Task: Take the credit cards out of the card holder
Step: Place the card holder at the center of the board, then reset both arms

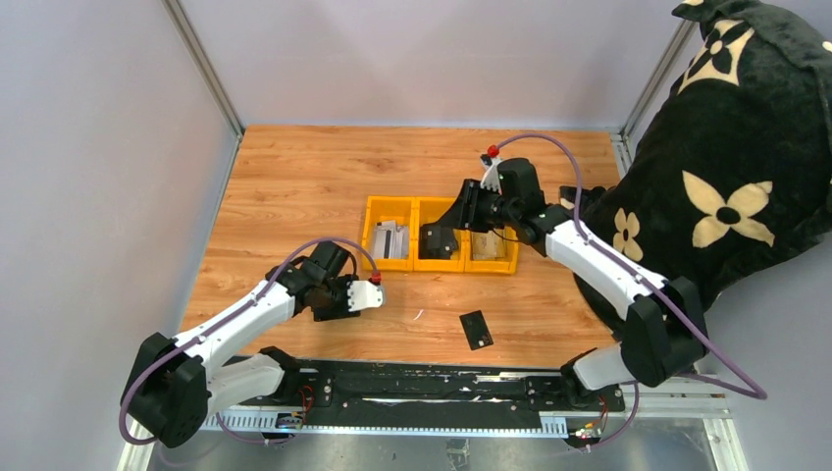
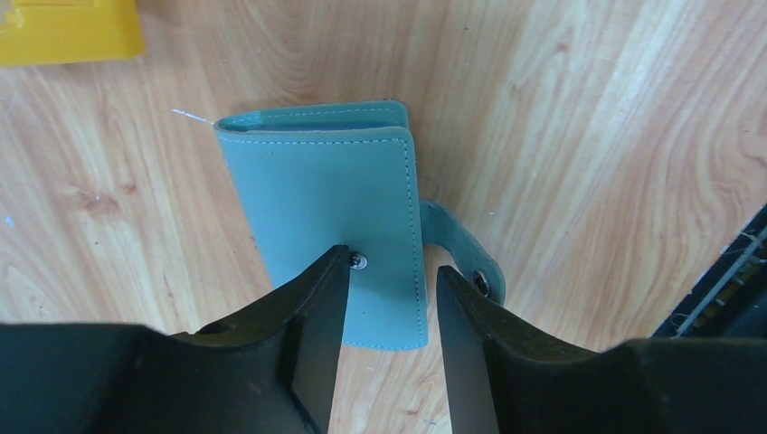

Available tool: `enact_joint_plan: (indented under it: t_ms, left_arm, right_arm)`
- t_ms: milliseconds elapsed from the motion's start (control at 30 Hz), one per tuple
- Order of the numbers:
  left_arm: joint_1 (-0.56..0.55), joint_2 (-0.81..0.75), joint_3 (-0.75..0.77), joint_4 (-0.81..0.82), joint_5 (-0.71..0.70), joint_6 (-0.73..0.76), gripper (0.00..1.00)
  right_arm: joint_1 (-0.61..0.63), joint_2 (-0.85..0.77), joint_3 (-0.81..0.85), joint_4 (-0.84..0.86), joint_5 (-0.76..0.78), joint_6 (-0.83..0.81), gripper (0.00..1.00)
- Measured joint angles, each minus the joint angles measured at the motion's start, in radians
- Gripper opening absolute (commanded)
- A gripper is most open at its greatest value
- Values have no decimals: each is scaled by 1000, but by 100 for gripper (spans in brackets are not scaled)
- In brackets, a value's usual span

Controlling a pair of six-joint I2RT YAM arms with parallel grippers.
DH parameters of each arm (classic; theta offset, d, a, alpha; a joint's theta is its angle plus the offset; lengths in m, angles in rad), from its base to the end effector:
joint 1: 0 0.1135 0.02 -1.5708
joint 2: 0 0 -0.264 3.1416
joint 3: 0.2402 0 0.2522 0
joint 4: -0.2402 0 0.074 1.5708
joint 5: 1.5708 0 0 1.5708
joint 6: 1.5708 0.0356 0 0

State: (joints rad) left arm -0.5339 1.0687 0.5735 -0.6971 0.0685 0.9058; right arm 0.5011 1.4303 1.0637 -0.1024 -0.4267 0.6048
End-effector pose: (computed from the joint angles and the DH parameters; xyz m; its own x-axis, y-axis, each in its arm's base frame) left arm 0.1515 -0.0924 0.1795 -0.0769 0.9575 -0.2781 0.9562 0.1499 0.2515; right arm 0.2807 0.1706 0.2950 -0.7589 0.1745 -0.6274 -0.4007 0.6344 0.6611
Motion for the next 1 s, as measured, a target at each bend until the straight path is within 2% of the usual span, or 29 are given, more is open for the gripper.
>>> enact_joint_plan:
  t_ms: [67,100,200,267,333,567,700,767,867,1000]
  left_arm:
    - [0,2,0,-9,14,0,51]
    - [0,4,1,-12,16,-1,57]
    - [0,19,28,-38,14,-16,85]
    - [1,19,65,-53,16,-22,99]
    - [16,14,129,-69,34,-40,100]
    - [210,-16,377,-120,209,-117,100]
    - [312,-36,431,-130,294,-152,100]
    - [378,-40,416,-89,321,-198,100]
    - [477,-39,331,68,336,-310,100]
    - [522,-40,77,382,324,-509,100]
  right_arm:
    - [-14,-30,-22,2,-5,0,47]
    - [-23,-48,-36,2,-6,-2,48]
    - [-46,-121,-95,1,9,-24,54]
    - [-55,-182,-133,-5,43,-49,65]
    - [-58,-253,-171,-9,100,-77,74]
    - [-66,-494,-316,-20,408,-186,79]
    - [-78,-586,-410,-27,615,-245,83]
    - [-82,-624,-468,-2,708,-295,90]
    - [-87,-671,-583,87,850,-377,91]
    - [-129,-650,-672,164,987,-423,91]
